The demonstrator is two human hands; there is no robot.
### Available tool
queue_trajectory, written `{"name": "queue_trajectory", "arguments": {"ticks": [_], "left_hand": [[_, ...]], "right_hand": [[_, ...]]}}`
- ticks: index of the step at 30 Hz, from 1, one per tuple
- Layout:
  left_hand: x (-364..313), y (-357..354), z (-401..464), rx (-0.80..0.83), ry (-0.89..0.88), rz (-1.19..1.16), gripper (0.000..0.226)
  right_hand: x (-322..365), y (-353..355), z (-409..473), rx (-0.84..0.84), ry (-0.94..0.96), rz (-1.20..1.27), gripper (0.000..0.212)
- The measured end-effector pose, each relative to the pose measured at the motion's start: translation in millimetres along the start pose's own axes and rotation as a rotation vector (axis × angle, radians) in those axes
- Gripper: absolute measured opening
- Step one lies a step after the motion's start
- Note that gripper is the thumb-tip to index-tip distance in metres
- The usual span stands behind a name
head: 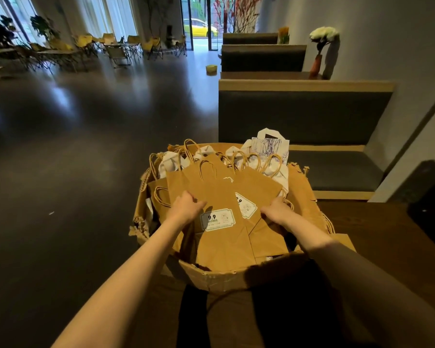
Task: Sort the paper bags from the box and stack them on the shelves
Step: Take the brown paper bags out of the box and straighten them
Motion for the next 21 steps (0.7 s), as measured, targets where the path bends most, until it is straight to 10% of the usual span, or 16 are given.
{"name": "queue_trajectory", "arguments": {"ticks": [8,21], "left_hand": [[10,-16,6,-0.059,0.115,0.276,0.097],[11,-24,11,-0.04,0.151,0.097,0.084]], "right_hand": [[-1,-6,18,-0.071,-0.098,0.13,0.076],[-11,-6,25,-0.1,-0.104,0.416,0.065]]}}
Point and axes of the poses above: each hand's wrist, its own z-axis towards the middle knuckle, its own y-axis out of the back of the hand, x = y × z, the point moved 10 cm from there along z, towards the middle knuckle, and after that the axes turned 15 degrees about -z, right-handed, at the moved point
